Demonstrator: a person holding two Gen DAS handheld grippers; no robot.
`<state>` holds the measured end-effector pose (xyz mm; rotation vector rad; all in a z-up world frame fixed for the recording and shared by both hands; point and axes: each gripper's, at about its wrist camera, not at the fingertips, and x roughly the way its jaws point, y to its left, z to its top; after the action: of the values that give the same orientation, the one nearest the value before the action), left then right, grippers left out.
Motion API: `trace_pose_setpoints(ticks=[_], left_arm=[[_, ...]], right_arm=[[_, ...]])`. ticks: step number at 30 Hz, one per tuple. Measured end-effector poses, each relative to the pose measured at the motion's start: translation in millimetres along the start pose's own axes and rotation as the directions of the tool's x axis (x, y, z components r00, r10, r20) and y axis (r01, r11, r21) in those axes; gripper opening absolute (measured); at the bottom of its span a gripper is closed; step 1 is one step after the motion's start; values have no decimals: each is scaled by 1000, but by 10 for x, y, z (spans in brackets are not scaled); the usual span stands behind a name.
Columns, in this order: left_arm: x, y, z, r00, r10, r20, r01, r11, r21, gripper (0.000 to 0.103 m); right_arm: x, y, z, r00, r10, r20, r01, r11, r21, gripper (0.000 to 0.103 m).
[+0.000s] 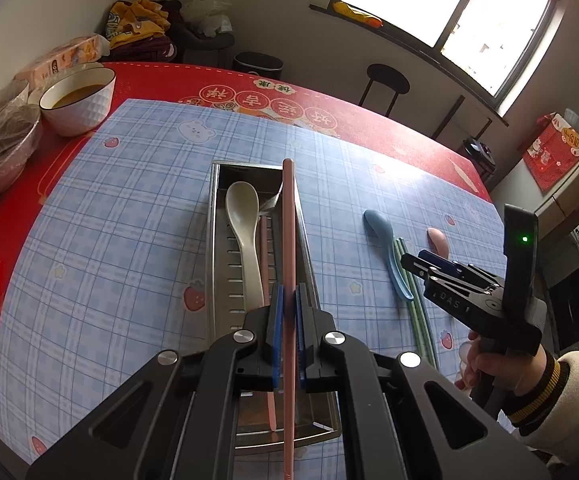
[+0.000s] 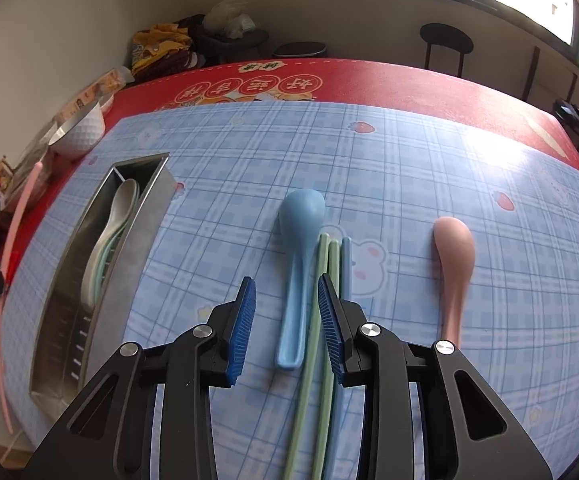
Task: Organize utensils
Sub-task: 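Carry the pink chopstick into the tray with the left gripper while the right gripper grasps the blue spoon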
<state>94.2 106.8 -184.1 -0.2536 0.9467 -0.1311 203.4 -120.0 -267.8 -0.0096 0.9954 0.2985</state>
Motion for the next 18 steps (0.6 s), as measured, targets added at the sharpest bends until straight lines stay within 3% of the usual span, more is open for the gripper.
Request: trace_pose_setpoints(ticks=[5, 18], left_arm=[[-43, 139, 29, 1000, -8, 9, 8, 1000, 2, 6], [-39, 445, 76, 1000, -11, -8, 11, 1000, -12, 6]], right_arm=[[261, 108, 85, 998, -46, -41, 44, 998, -33, 32], [556, 119, 201, 992, -113, -59, 115, 993, 37, 32]])
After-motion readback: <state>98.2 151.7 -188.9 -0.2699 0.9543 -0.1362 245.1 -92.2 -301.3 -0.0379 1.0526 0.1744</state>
